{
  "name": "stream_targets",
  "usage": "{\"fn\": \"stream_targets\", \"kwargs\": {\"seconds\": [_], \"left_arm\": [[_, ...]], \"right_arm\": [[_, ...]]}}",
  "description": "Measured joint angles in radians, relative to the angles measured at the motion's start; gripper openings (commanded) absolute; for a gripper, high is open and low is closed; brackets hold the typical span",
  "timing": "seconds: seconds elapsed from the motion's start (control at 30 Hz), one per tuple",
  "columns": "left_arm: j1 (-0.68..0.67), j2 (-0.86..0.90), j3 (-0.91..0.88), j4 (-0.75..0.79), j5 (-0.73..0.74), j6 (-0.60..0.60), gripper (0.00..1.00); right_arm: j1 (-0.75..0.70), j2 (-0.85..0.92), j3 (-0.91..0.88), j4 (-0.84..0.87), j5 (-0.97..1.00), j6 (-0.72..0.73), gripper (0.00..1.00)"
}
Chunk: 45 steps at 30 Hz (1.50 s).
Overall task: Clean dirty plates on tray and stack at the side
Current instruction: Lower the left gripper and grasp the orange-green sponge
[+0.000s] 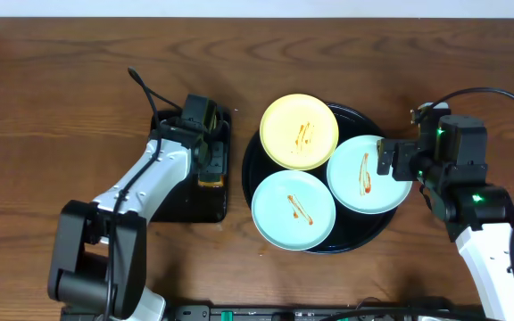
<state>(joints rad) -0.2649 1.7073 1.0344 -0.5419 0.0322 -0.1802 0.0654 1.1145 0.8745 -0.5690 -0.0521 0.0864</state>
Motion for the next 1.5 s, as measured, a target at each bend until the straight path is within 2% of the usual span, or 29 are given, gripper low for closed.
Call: {"fn": "stream_targets", "kwargs": {"seconds": [0.3, 0.83, 0.87, 0.97, 1.0, 1.17, 1.5], "left_arm": [[0.0, 0.008, 0.0, 0.0, 0.048, -0.008, 0.59], [0.0, 0.008, -0.029, 0.019, 0.051, -0.011, 0.57], [0.0, 0.008, -0.034, 0.025, 0.052, -0.011, 0.52], [0.0, 0.008, -0.042, 0.029, 0.055, -0.024, 0.27], [0.0, 0.008, -0.042, 0.031, 0.057, -0.024, 0.23], [0.0, 0.008, -0.042, 0.034, 0.06, -0.026, 0.13], [0.0, 0.008, -0.069, 0.078, 0.063, -0.026, 0.11]], "right_arm": [[0.0, 0.0, 0.0, -0.001, 0.0, 0.0, 0.99], [0.0, 0.0, 0.0, -0.002, 0.0, 0.0, 0.99], [0.0, 0.0, 0.0, -0.002, 0.0, 0.0, 0.99], [0.0, 0.0, 0.0, -0.002, 0.0, 0.0, 0.99], [0.0, 0.0, 0.0, -0.002, 0.0, 0.0, 0.99], [0.0, 0.0, 0.0, -0.003, 0.0, 0.0, 0.99], [0.0, 0.0, 0.0, -0.031, 0.003, 0.0, 0.99]]}}
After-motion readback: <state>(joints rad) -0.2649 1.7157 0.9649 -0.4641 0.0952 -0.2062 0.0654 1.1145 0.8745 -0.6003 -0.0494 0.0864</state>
